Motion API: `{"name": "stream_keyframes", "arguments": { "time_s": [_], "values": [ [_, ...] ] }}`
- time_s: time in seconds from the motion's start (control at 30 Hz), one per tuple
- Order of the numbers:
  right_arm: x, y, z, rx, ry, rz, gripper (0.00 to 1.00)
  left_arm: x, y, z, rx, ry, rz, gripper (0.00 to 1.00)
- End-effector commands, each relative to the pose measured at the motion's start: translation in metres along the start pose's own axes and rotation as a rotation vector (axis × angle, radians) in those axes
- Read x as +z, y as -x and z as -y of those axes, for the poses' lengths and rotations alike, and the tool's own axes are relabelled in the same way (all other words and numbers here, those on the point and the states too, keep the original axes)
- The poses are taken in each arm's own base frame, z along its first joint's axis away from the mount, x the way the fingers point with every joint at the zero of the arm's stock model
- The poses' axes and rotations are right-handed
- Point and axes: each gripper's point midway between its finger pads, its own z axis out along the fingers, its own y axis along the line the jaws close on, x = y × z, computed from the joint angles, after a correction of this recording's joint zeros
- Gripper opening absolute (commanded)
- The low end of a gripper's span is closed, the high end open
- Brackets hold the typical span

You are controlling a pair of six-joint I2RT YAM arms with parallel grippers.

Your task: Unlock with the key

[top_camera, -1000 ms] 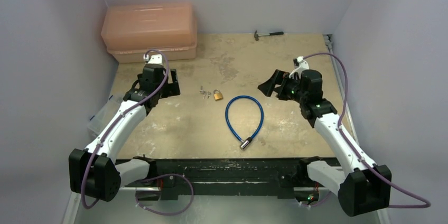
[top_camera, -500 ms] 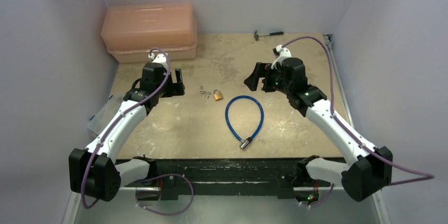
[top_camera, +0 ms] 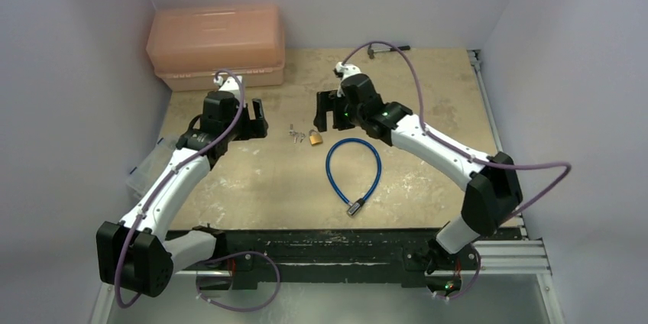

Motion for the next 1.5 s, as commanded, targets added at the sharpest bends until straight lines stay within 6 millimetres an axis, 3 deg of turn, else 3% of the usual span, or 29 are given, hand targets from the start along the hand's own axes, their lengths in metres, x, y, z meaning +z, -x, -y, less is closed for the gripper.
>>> {"name": "stream_keyframes", "arguments": {
  "time_s": [0.0,0.13,0.4,0.6,1.07,1.47],
  "values": [
    [0.015,0.014,-0.014,-0.024,-0.050,0.022,0.91,-0.008,0.015,0.009,-0.012,-0.038,0.066,0.81],
    [0.041,0.007,-0.028,-0.047,-0.057,-0.020,0.86,-0.010,0.017,0.007,-0.020,-0.026,0.078,0.79],
    [0.090,-0.002,-0.060,-0.110,-0.010,-0.075,0.68,-0.014,0.019,0.005,-0.022,-0.016,0.091,0.76],
    [0.124,-0.021,-0.058,-0.241,-0.024,-0.142,0.58,-0.015,0.019,0.006,-0.026,-0.018,0.092,0.75],
    [0.161,-0.048,-0.045,-0.330,-0.084,-0.215,0.42,-0.015,0.019,0.007,-0.030,-0.025,0.091,0.74],
    [0.175,-0.055,-0.035,-0.358,-0.127,-0.229,0.41,-0.014,0.019,0.007,-0.030,-0.026,0.090,0.73]
  ]
}}
